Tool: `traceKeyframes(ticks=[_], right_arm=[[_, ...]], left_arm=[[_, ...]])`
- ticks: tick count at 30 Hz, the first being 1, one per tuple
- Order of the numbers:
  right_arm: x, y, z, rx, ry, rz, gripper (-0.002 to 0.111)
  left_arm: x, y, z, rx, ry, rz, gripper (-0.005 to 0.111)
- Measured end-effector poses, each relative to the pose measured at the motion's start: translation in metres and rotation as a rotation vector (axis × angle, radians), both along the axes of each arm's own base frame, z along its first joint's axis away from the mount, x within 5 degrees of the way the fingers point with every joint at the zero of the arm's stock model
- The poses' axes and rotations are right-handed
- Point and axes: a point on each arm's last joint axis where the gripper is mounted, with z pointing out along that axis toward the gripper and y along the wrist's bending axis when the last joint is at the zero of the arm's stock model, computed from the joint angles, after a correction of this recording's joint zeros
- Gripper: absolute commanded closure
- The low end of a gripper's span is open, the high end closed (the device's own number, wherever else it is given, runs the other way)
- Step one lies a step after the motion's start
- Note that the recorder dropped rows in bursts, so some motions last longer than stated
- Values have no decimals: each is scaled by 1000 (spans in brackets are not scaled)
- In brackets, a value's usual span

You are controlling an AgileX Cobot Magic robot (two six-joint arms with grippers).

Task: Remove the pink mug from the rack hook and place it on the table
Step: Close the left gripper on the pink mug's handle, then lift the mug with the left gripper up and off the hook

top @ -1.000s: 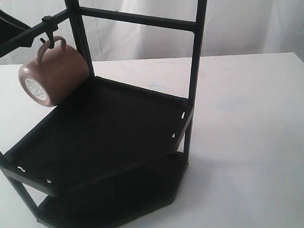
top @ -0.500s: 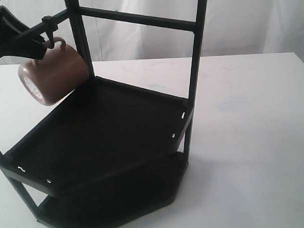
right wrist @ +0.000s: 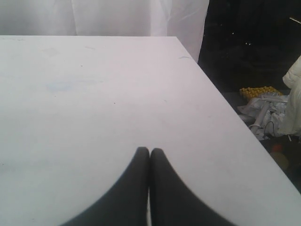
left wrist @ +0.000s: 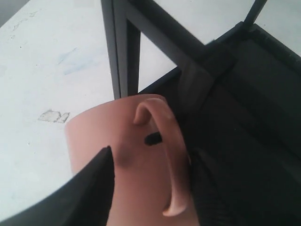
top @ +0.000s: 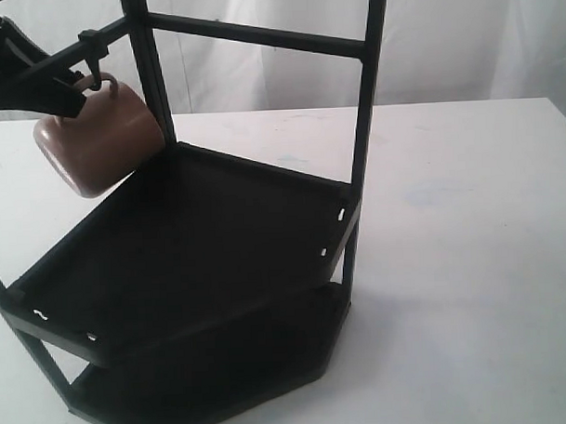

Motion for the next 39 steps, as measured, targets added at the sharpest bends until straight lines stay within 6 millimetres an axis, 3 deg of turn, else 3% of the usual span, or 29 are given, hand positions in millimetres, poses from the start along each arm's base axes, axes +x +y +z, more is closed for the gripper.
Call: traceKeyframes(ticks=[5,9,24,39], right_arm=[[0,0,0,0,0,0,108],[0,0,0,0,0,0,108],[0,0,0,0,0,0,108],[0,0,0,0,0,0,108]], left_arm=[[0,0,0,0,0,0,89],[-1,-1,0,1,2,-2,106],[-1,-1,1,-3,12,7,107],[-11,0,17,16,-23,100,107]])
